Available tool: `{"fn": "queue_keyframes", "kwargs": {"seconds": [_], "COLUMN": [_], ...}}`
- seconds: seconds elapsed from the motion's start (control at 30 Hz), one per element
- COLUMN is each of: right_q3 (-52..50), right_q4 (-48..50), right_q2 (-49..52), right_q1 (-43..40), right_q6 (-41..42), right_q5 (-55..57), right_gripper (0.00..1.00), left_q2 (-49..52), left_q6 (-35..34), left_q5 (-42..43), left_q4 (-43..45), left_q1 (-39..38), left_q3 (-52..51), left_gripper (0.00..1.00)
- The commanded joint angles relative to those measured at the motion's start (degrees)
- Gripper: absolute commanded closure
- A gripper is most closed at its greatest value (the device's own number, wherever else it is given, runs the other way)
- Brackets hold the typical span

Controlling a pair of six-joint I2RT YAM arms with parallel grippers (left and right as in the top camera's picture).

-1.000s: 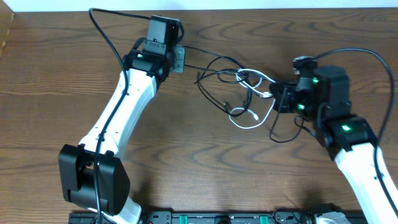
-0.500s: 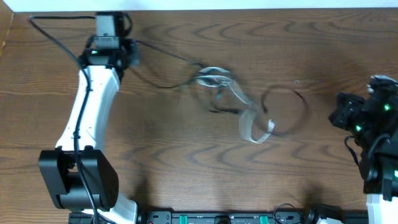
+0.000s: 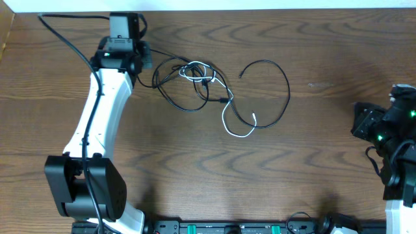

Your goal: Untangle cables

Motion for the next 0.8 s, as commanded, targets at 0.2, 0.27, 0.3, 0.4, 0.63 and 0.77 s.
{"fn": "queue_keyframes", "kwargs": {"seconds": [0.2, 0.27, 0.3, 0.4, 0.63, 0.77], "right_q3": [0.13, 0.13, 0.13, 0.13, 0.13, 0.13], "right_q4": [-0.59, -0.33, -0.15, 0.66, 5.22, 8.02], "right_q2": [9.03, 11.50, 12.55, 15.28, 18.86, 19.87], "right_q1": [-0.09, 0.90, 1.49, 3.69, 9.75, 13.68], "right_q6": [-5.88, -7.61, -8.22, -9.75, -10.64, -10.95], "right_q5": [-12.96, -14.84, -15.39, -16.37, -16.48, -16.52], "right_gripper": [0.46, 0.46, 0.46, 0.46, 0.43, 0.40], "left_q2": [-0.72, -1.03, -1.33, -2.62, -9.51, -14.38], "left_q6": [1.97, 3.26, 4.50, 6.86, 8.44, 9.11], "left_q5": [11.80, 15.72, 18.29, 24.70, 35.58, 41.09], "left_q4": [-1.79, -1.99, -2.14, -2.14, -1.92, -1.90], "left_q1": [-8.04, -10.14, -11.34, -13.77, -17.57, -17.99], "left_q3": [-0.11, -0.11, -0.11, -0.11, -0.09, -0.09], "left_gripper": [0.92, 0.92, 0.92, 0.92, 0.92, 0.92]}}
